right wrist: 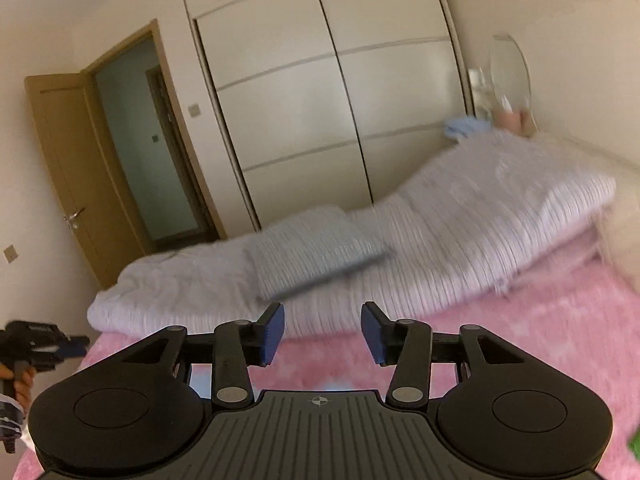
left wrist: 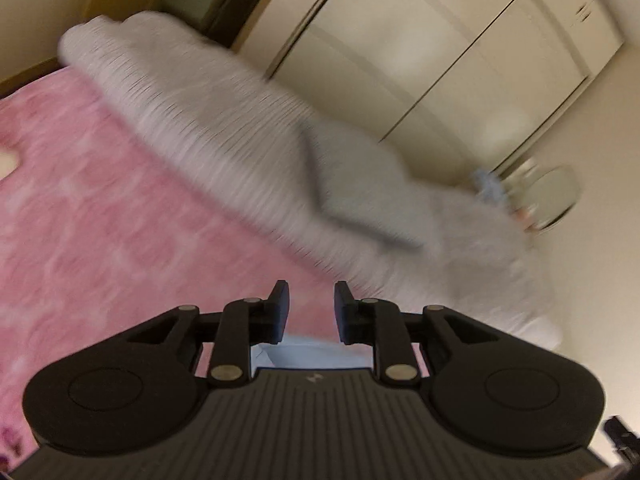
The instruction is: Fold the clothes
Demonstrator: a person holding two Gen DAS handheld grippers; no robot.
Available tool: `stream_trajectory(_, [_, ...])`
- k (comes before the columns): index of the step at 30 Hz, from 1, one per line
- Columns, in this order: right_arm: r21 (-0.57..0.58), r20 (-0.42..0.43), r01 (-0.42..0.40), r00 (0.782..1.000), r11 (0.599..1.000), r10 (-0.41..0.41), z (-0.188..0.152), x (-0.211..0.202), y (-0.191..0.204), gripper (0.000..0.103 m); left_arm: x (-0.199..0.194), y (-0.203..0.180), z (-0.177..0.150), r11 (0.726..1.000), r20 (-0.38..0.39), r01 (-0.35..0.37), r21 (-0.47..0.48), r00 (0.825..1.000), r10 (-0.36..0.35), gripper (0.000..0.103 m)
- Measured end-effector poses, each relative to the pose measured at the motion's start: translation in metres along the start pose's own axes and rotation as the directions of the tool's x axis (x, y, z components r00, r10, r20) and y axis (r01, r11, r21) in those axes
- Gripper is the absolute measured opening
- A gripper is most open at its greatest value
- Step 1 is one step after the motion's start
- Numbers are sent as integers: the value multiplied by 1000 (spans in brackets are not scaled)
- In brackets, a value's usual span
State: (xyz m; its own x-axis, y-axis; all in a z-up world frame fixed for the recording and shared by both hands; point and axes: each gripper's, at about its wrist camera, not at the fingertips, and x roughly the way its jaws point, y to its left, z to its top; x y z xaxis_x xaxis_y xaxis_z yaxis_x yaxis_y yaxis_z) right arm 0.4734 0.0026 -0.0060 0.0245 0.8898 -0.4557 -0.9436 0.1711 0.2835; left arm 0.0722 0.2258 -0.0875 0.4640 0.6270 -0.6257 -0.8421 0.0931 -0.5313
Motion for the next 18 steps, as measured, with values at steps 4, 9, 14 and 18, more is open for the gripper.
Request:
stream_trajectory(4, [-45, -200, 57, 978, 997, -65, -59, -9, -43, 48, 9, 31, -68, 992, -132, -129, 16, 983, 130, 21])
stream_trajectory(9, [30, -478, 76, 877, 997, -52, -177, -15, -76, 48, 13, 52, -147, 989, -321, -145, 31, 936, 147, 20])
stream_trajectory(14, [319, -592, 136, 801, 938, 85, -258, -2, -100, 48, 20, 36, -186, 992, -460, -54, 111, 882, 99, 20])
stream_trajectory(18, [527, -590, 206, 787, 825, 180, -299, 13, -112, 48, 26, 32, -212, 992, -531, 7, 124, 845, 60, 20])
